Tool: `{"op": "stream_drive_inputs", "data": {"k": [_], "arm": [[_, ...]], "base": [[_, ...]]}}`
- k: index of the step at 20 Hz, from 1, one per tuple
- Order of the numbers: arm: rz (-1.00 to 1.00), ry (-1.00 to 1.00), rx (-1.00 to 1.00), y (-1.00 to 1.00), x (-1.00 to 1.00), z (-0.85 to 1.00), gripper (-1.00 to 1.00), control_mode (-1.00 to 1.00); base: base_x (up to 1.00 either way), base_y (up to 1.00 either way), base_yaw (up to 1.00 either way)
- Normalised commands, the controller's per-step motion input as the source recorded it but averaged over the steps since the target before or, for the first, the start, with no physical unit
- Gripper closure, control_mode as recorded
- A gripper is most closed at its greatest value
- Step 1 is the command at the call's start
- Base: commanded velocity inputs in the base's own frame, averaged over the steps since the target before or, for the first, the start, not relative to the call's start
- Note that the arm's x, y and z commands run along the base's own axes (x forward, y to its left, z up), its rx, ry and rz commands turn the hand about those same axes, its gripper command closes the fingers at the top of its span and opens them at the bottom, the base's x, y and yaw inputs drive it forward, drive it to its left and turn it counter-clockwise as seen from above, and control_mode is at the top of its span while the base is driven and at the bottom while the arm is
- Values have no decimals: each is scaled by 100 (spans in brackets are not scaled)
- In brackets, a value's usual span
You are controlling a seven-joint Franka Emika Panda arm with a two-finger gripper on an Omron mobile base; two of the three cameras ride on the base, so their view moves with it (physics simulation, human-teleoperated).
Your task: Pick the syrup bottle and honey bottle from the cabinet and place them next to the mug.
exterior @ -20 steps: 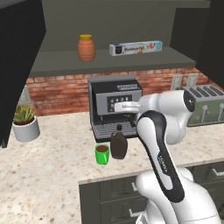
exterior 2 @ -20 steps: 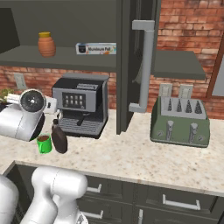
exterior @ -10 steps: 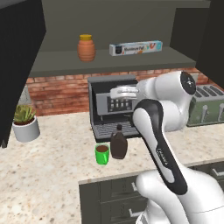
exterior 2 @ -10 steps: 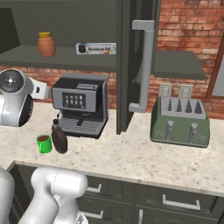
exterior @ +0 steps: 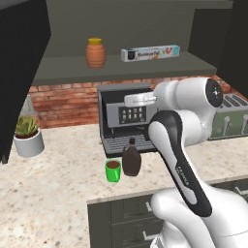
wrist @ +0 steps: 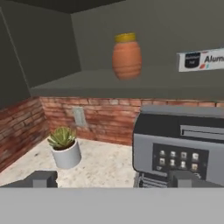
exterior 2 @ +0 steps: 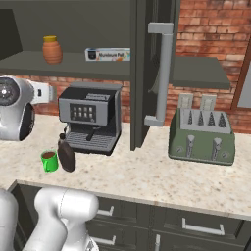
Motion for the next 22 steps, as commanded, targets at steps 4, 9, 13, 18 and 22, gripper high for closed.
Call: {"op": "stream_drive_inputs", "data": {"k": [4, 9, 13, 18, 22], "arm": [[-4, 7, -10, -17, 0, 60, -100, -100], [-8, 11, -6, 0, 38, 33, -100, -100], [-5, -2, 0, 12, 57, 9, -100, -100], [0, 0, 0, 6, 38, 26, -100, -100], [0, 2, 0, 18, 31, 47, -100, -100]], "base": [[0, 0, 0], [0, 0, 0], [0, 0, 0], [0, 0, 0], [0, 0, 0]]}}
